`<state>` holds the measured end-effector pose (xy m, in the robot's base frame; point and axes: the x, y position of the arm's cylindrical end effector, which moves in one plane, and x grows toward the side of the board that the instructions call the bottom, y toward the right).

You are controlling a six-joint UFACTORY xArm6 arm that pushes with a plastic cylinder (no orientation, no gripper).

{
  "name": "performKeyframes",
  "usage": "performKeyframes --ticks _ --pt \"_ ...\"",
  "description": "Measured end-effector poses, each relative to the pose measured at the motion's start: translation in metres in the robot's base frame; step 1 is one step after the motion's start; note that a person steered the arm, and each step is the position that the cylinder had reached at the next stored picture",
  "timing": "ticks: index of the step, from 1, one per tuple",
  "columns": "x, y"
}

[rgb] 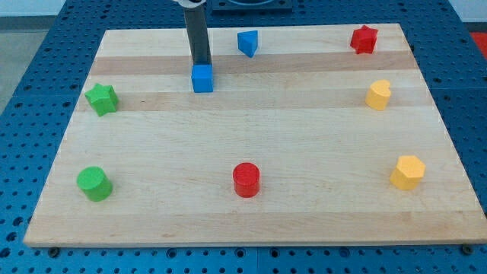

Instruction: Move the blue triangle to the top right of the blue cube

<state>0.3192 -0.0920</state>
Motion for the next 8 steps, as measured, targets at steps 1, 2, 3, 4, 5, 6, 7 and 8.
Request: performKeyframes --ticks 1,2,3,4,5,6,7,8 --pt "0.02 0.0" --pt "0.0 0.0" --pt "-0.038 0.0" --pt "-0.123 0.0" --pt "-0.127 0.0" --pt "-0.127 0.044" --pt "-0.126 0.09" --pt "-0.126 0.099"
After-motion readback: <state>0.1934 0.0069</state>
